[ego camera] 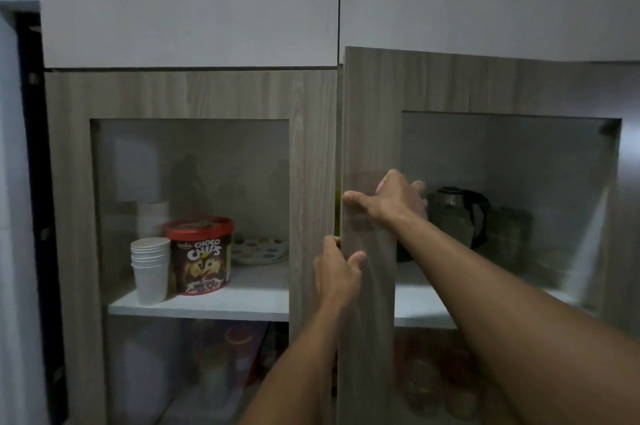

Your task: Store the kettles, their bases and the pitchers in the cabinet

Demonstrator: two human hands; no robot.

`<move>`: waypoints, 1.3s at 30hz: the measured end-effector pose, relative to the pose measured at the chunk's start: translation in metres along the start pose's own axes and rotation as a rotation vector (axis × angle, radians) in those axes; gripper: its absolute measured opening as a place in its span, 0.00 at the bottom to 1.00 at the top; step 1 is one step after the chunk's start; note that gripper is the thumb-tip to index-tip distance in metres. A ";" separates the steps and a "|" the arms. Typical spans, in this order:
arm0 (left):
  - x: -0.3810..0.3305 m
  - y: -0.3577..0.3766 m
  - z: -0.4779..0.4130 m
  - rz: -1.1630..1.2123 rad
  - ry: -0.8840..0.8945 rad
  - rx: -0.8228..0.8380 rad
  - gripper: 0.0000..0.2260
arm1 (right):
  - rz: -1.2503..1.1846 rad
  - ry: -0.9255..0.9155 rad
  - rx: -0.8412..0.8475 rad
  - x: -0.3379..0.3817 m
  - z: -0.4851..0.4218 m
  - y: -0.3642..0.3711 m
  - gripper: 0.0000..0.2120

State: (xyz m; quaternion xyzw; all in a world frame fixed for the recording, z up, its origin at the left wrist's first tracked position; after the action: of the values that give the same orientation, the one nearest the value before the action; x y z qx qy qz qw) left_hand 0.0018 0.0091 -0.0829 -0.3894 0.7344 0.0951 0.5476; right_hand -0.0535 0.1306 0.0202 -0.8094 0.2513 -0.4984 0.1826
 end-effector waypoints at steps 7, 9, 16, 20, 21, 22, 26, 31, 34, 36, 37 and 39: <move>0.008 -0.017 -0.042 -0.190 0.095 -0.133 0.23 | 0.034 0.002 -0.030 0.000 -0.031 0.026 0.23; 0.009 -0.011 -0.058 -0.237 0.112 -0.153 0.24 | 0.052 0.000 -0.044 -0.002 -0.046 0.035 0.21; 0.022 0.004 -0.090 -0.337 0.102 -0.317 0.27 | 0.069 -0.008 -0.137 -0.009 -0.085 0.055 0.21; 0.030 0.014 -0.095 -0.363 0.191 -0.374 0.24 | 0.085 -0.040 -0.168 -0.010 -0.096 0.055 0.22; 0.031 0.014 -0.094 -0.359 0.204 -0.373 0.24 | 0.089 -0.040 -0.162 -0.010 -0.094 0.055 0.22; 0.031 0.014 -0.094 -0.349 0.210 -0.369 0.24 | 0.087 -0.039 -0.162 -0.010 -0.092 0.055 0.22; 0.025 0.011 -0.093 -0.348 0.226 -0.340 0.24 | 0.104 -0.027 -0.158 -0.008 -0.084 0.056 0.22; 0.023 0.009 -0.094 -0.352 0.191 -0.302 0.25 | 0.130 -0.046 -0.120 -0.008 -0.082 0.056 0.23; 0.022 0.010 -0.095 -0.355 0.179 -0.301 0.26 | 0.143 -0.061 -0.115 -0.009 -0.083 0.057 0.23; 0.020 0.010 -0.094 -0.356 0.168 -0.291 0.26 | 0.147 -0.068 -0.116 -0.009 -0.083 0.056 0.23; 0.019 0.010 -0.094 -0.365 0.164 -0.280 0.26 | 0.146 -0.070 -0.112 -0.009 -0.084 0.055 0.23; 0.019 0.009 -0.096 -0.364 0.155 -0.249 0.25 | 0.138 -0.084 -0.095 -0.009 -0.085 0.056 0.23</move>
State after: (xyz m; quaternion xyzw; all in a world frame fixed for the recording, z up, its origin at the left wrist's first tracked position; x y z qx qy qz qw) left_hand -0.0762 -0.0475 -0.0656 -0.5862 0.6746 0.0542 0.4453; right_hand -0.1458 0.0866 0.0203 -0.8182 0.3219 -0.4377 0.1881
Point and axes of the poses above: each hand's wrist, its own z-axis away from the middle knuckle, its own y-axis out of the palm, x = y × z, the point moved 9 cm from there along -z, towards the middle knuckle
